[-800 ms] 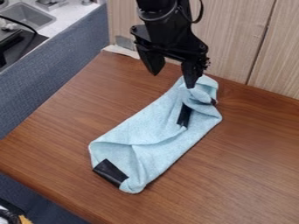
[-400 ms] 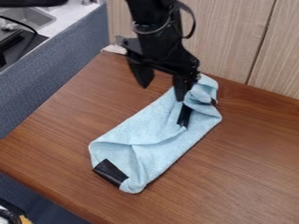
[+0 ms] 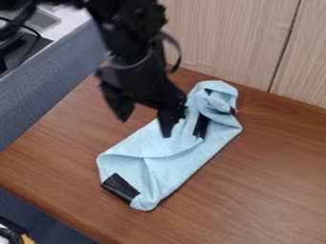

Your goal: Fold the cloth from the bottom to the top

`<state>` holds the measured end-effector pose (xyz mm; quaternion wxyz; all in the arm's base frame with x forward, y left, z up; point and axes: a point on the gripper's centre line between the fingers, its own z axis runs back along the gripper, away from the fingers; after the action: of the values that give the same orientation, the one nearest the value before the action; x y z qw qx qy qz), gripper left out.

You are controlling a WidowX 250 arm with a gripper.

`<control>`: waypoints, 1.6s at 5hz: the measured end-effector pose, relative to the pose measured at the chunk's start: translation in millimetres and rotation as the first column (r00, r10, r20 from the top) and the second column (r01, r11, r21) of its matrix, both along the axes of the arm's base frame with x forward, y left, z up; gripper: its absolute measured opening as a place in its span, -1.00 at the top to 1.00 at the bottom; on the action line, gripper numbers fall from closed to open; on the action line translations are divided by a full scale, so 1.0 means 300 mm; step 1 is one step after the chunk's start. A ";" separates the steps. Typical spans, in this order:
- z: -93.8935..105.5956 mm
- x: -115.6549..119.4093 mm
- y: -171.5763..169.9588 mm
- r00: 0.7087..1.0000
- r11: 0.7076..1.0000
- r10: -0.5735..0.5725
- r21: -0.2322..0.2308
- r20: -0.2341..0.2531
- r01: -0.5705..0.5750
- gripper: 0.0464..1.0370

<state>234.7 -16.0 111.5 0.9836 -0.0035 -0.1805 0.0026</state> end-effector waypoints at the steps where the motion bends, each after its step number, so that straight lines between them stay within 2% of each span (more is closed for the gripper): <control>1: -0.075 -0.072 0.029 0.996 0.997 0.073 0.027 -0.052 -0.071 -0.92; 2: -0.181 -0.129 0.016 0.989 0.995 0.100 0.032 -0.109 -0.097 -0.92; 3: -0.277 -0.153 -0.013 0.976 0.991 0.132 0.038 -0.174 -0.128 -0.92; 4: -0.351 -0.146 -0.030 0.966 0.989 0.148 0.046 -0.213 -0.142 -0.92; 5: -0.365 -0.111 -0.041 0.963 0.987 0.159 0.022 -0.216 -0.158 -0.83; 6: -0.363 -0.098 -0.023 0.965 0.985 0.169 0.014 -0.200 -0.169 -0.38; 7: -0.361 -0.094 -0.015 0.972 0.989 0.147 0.027 -0.183 -0.145 0.11; 8: -0.350 -0.093 -0.019 0.977 0.991 0.137 0.018 -0.163 -0.136 0.49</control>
<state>206.9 -21.6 6.3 0.9926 0.0127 -0.0988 0.0696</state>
